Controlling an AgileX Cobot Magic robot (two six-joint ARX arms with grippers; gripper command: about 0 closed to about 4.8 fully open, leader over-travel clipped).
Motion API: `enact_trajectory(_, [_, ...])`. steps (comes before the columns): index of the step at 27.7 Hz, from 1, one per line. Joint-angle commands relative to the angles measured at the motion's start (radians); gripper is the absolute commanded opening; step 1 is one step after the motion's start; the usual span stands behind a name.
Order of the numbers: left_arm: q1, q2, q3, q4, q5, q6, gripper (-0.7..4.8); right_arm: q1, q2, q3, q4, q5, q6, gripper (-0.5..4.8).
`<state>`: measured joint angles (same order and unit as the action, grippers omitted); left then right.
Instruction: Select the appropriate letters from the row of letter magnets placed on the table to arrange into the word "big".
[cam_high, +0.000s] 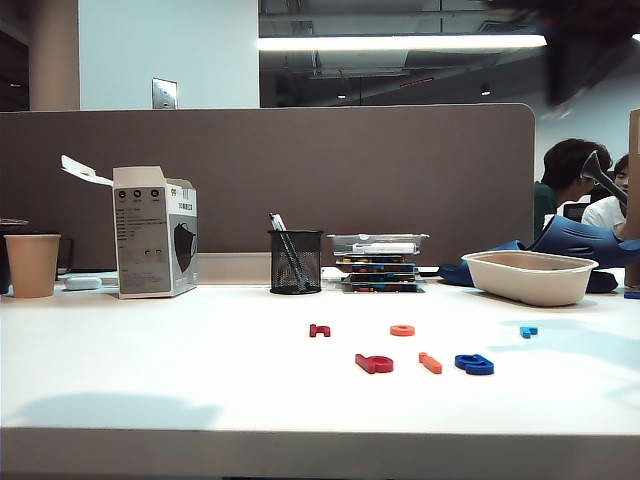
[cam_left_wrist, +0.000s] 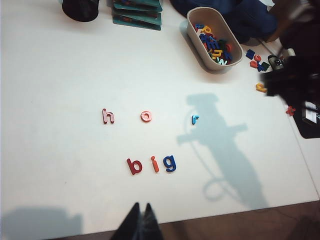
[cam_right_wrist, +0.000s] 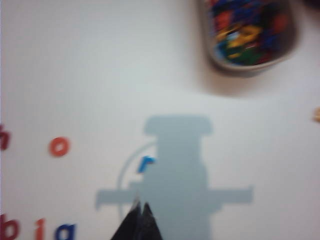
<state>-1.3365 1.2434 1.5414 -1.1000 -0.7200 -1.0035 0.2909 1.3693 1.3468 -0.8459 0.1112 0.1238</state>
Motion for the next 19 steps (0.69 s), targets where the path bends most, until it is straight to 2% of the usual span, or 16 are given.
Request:
enact_trajectory(1, [-0.001,-0.002,0.002,0.002,-0.009,0.001,-0.05,-0.076,-0.06,0.002,0.0,-0.002,-0.057,-0.06])
enact_trajectory(5, [0.0,-0.002,0.002,0.006,-0.01,0.001,-0.05,-0.177,-0.132,0.0,-0.018,-0.039,-0.086,-0.06])
enact_trajectory(9, [0.001,-0.002,0.002,0.074,-0.021,0.001,-0.05,-0.303,-0.258,-0.048,-0.008,-0.07,-0.125,-0.06])
enact_trajectory(19, [0.006,-0.002,0.002,0.096,-0.027,0.017,-0.05,-0.441,-0.527,-0.281,0.098,-0.14,-0.124,-0.06])
